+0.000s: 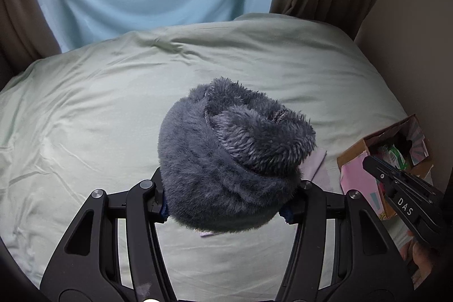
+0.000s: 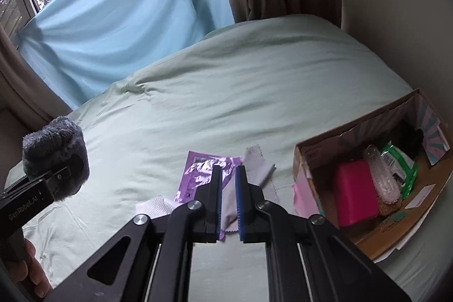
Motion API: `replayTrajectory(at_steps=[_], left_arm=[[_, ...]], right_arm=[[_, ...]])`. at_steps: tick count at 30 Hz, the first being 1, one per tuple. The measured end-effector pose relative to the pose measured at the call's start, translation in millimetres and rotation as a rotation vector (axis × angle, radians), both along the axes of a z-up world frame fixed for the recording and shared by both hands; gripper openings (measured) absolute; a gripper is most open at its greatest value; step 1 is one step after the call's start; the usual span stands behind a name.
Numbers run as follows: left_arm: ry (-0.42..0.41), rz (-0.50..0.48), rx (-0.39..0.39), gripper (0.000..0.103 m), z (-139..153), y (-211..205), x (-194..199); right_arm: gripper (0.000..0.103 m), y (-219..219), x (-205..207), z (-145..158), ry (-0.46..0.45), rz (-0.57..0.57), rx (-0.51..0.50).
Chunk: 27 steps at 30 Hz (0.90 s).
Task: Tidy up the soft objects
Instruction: 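Lift the grey hat with the left tool while the right tool regrasps the grey cloth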
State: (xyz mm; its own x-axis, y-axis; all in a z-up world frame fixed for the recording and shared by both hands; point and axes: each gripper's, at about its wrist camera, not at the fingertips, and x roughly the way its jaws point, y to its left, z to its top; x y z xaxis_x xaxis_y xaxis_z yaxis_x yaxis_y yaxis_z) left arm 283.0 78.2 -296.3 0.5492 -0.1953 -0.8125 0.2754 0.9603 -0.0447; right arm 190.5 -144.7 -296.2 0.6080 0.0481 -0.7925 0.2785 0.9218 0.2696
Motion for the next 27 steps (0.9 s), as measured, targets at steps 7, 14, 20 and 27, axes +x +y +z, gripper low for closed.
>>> replayTrajectory(at_steps=[7, 14, 20, 27], left_arm=[[0.046, 0.040, 0.013, 0.052, -40.1, 18.8, -6.4], [0.078, 0.048, 0.019, 0.052, -76.2, 29.9, 1.2], [0.091, 0.039, 0.010, 0.052, -100.2, 28.5, 14.6], [0.099, 0.015, 0.000, 0.052, -113.6, 17.6, 28.9]], right_arm=[[0.103, 13.6, 4.2, -53.0, 0.044, 0.086, -0.013], [0.103, 20.7, 30.1, -112.2, 0.166, 0.168, -0.046], [0.103, 25.2, 48.9, -145.4, 0.165, 0.221, -0.173], [0.103, 22.8, 59.3, -173.0, 0.191, 0.303, -0.176]])
